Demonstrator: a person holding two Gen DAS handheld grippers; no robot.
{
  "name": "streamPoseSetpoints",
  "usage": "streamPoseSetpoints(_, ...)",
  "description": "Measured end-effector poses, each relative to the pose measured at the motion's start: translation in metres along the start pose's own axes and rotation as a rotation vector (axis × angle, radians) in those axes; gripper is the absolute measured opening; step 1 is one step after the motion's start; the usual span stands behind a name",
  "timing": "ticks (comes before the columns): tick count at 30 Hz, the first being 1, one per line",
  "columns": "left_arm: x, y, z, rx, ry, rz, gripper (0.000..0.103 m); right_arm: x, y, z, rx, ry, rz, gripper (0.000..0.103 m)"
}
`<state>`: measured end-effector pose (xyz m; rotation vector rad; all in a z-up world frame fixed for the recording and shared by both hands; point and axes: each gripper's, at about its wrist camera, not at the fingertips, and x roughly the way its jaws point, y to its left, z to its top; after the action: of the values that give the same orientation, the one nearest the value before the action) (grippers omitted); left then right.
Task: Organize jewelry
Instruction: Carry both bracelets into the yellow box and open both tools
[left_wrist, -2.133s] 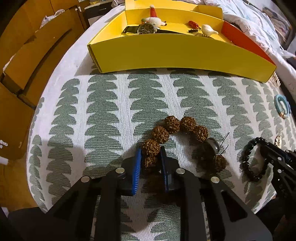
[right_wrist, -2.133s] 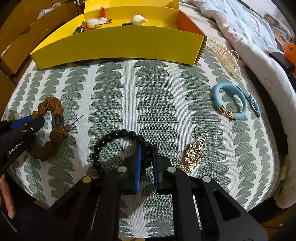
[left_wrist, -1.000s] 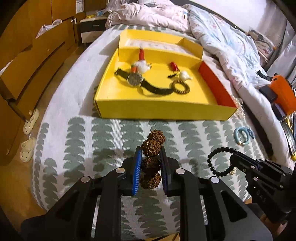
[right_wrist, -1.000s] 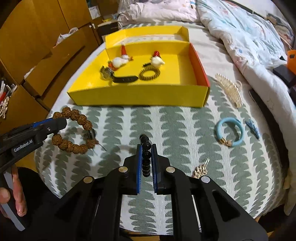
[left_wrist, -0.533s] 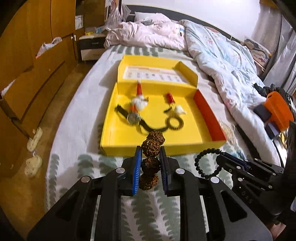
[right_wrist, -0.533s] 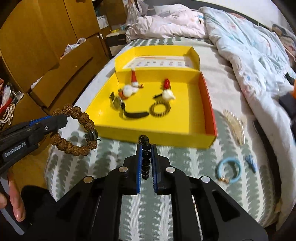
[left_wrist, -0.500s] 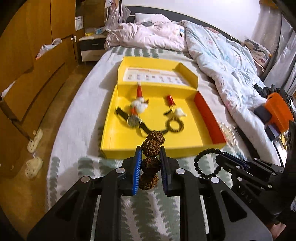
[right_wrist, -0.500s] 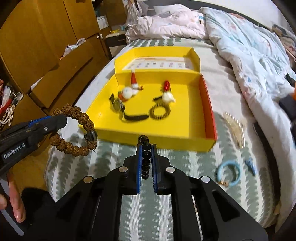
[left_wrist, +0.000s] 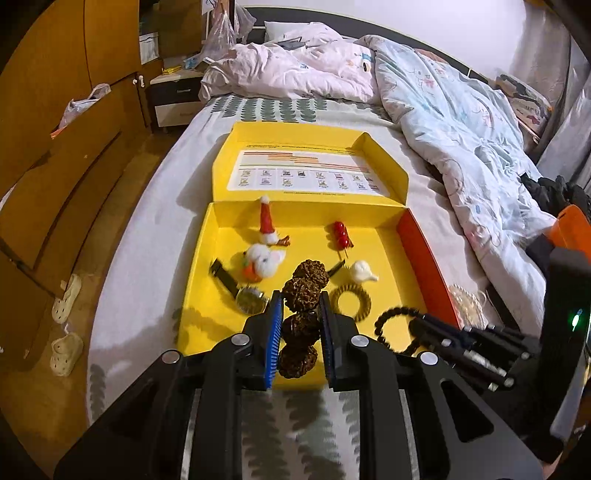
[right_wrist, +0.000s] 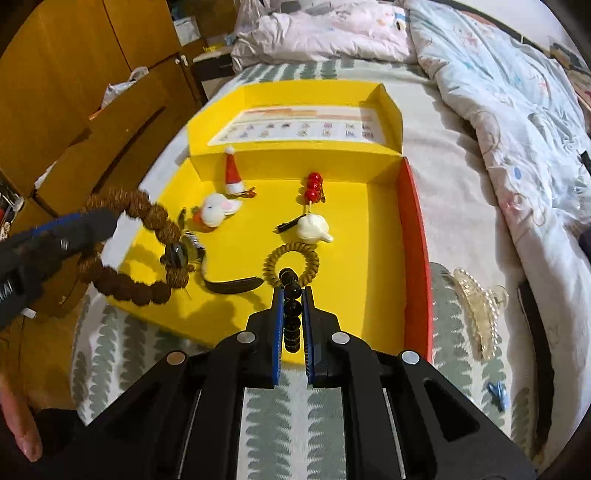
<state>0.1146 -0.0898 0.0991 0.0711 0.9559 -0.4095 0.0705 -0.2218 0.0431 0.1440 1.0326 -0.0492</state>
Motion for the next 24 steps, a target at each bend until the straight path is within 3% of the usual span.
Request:
streamPoseSetpoints(11,0.067,-0.015,0.018,0.007,0.073,-0.023,0.020,0.042,-0.007,0.008,-0.001,0.069,0.043,0.010)
streamPoseSetpoints(24,0.116,-0.001,0.020,-0.009,0.137,0.022,0.020,0.078,-0.033,0.003,0.047,0.137,-0.019,0.010)
